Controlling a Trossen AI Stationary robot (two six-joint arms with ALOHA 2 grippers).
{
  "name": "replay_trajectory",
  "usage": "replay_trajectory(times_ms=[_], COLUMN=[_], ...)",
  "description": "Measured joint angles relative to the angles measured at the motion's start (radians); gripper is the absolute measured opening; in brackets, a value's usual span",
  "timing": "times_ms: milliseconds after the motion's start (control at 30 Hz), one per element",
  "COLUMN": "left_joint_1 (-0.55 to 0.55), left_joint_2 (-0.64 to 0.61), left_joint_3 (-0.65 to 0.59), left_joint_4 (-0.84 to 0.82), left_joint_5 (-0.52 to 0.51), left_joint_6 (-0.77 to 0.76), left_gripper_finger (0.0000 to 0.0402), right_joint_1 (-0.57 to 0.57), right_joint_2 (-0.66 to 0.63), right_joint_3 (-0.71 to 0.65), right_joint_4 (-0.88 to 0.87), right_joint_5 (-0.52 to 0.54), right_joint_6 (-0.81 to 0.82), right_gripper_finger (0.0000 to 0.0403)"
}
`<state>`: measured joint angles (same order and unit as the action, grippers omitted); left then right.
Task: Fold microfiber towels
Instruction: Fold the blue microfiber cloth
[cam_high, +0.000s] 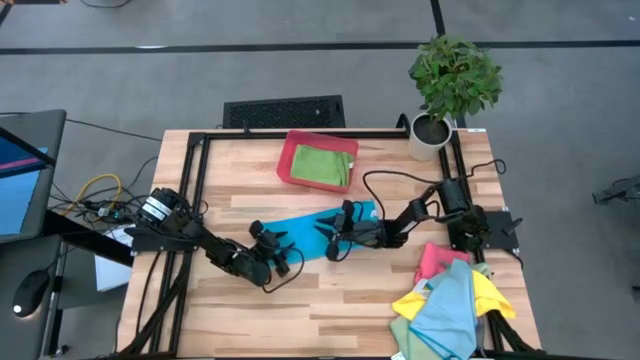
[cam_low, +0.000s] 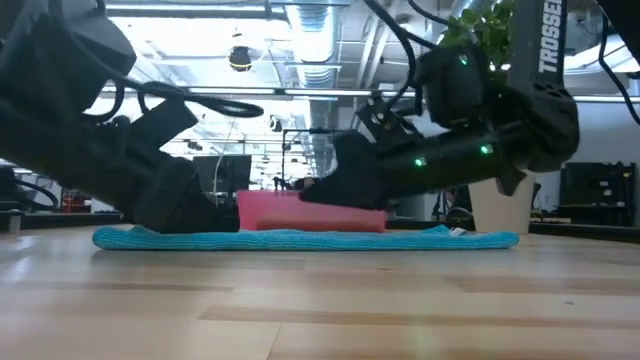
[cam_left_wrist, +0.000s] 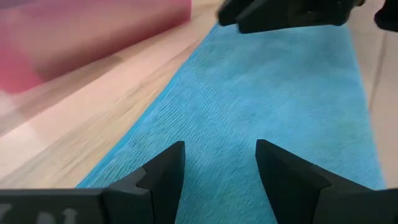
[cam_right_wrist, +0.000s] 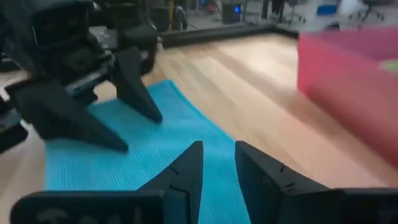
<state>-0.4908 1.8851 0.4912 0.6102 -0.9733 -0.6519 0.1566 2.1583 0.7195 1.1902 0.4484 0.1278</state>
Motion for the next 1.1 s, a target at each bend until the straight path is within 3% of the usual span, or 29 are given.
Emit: replay_trajectory(times_ms=[233, 500, 733, 867, 967, 1100], left_joint_1=[-0.001, -0.001, -0.011, -0.014, -0.002, -0.002], left_joint_2=[0.000, 0.000, -0.054, -0.064, -0.042, 0.036], left_joint_3=[-0.022, -0.022, -0.022, -0.021, -0.021, -0.015], left_joint_4=[0.012, 0.017, 0.264, 0.393, 0.385, 0.388], left_joint_5=[0.000, -0.003, 0.001, 0.089, 0.159, 0.165], left_joint_6=[-0.026, -0.023, 0.201, 0.347, 0.316, 0.243], left_gripper_finger=[0.0192, 0.0192, 0.0192, 0.0192, 0.0192, 0.0192], right_joint_1=[0.029, 0.033, 0.055, 0.086, 0.119, 0.172], right_joint_2=[0.002, 0.001, -0.068, -0.155, -0.176, -0.141], right_joint_3=[-0.118, -0.163, -0.183, -0.242, -0.320, -0.400], right_joint_4=[0.013, 0.023, 0.140, 0.127, 0.116, 0.125], right_joint_5=[0.045, 0.059, 0.060, 0.100, 0.158, 0.253], right_joint_6=[0.107, 0.099, 0.024, 0.001, 0.056, 0.178], right_gripper_finger=[0.0120, 0.0120, 0.0120, 0.0120, 0.0120, 0.0120])
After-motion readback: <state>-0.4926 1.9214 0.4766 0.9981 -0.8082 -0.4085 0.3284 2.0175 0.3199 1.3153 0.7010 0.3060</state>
